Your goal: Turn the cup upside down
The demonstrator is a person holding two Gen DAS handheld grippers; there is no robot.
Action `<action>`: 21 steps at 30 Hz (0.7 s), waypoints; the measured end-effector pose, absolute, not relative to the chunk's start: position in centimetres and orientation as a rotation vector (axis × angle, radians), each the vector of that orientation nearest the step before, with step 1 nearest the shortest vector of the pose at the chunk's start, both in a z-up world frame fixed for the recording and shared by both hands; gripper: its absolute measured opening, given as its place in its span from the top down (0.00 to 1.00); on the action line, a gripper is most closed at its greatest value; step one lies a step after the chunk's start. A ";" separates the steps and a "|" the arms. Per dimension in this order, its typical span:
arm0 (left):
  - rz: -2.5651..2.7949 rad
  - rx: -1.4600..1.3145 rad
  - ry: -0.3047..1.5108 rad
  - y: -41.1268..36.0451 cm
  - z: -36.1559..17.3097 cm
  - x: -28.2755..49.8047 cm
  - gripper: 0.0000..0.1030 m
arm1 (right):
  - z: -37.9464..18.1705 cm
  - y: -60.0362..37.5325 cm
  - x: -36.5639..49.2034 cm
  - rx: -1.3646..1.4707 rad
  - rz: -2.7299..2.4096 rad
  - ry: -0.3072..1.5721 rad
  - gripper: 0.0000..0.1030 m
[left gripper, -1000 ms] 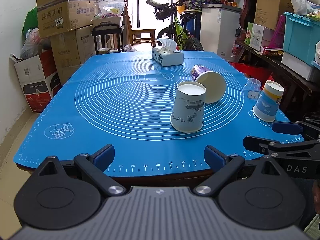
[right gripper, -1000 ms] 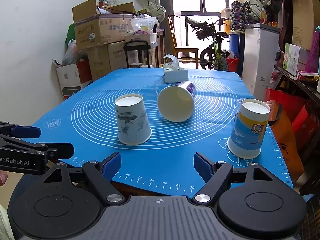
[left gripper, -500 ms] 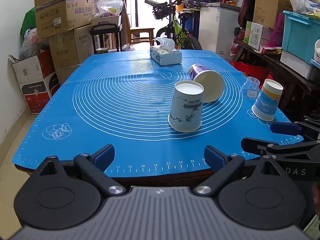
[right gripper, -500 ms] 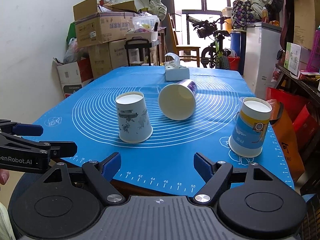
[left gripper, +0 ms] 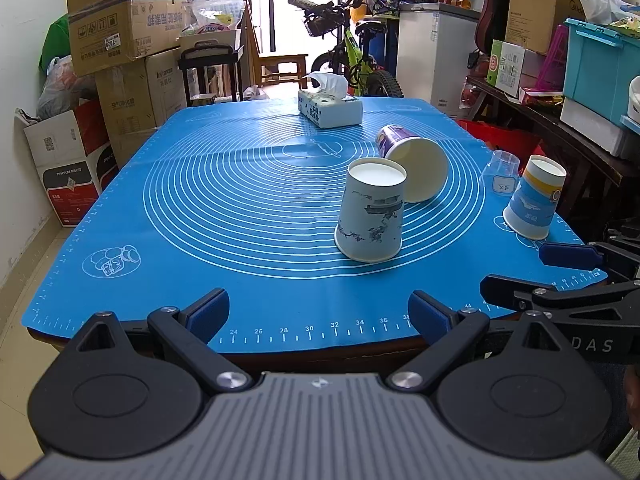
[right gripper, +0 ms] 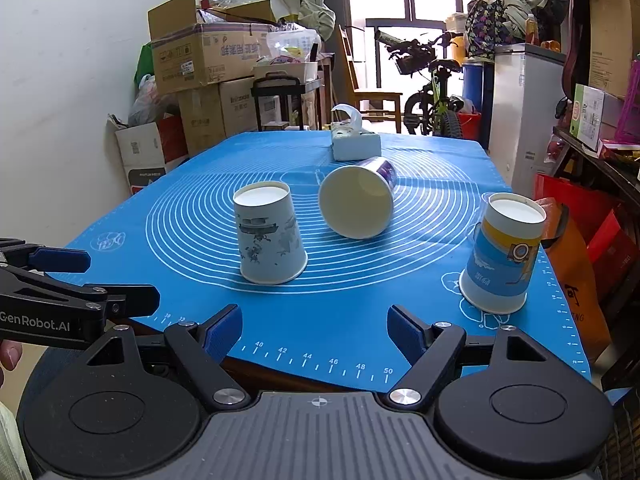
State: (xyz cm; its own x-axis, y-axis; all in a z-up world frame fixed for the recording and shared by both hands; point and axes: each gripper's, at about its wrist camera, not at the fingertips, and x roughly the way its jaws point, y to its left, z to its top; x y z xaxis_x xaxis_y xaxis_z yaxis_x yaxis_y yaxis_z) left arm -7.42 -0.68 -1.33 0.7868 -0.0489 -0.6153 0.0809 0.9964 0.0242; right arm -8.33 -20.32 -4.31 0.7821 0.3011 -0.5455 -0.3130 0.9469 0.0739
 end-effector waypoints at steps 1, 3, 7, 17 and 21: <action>-0.070 0.050 0.662 -0.7 -1.3 -7.4 0.07 | -4.4 -20.3 -8.3 -0.022 0.333 0.586 0.20; -0.070 0.051 0.662 -0.7 -1.3 -7.4 0.07 | -4.4 -20.3 -8.3 -0.024 0.334 0.586 0.20; -0.071 0.051 0.663 -0.7 -1.3 -7.4 0.07 | -4.5 -20.3 -8.3 -0.024 0.337 0.585 0.20; -0.070 0.053 0.664 -0.7 -1.4 -7.4 0.07 | -4.5 -20.3 -8.3 -0.028 0.340 0.589 0.20; -0.070 0.055 0.666 -0.6 -1.5 -7.4 0.07 | -4.5 -20.2 -8.3 -0.026 0.340 0.588 0.20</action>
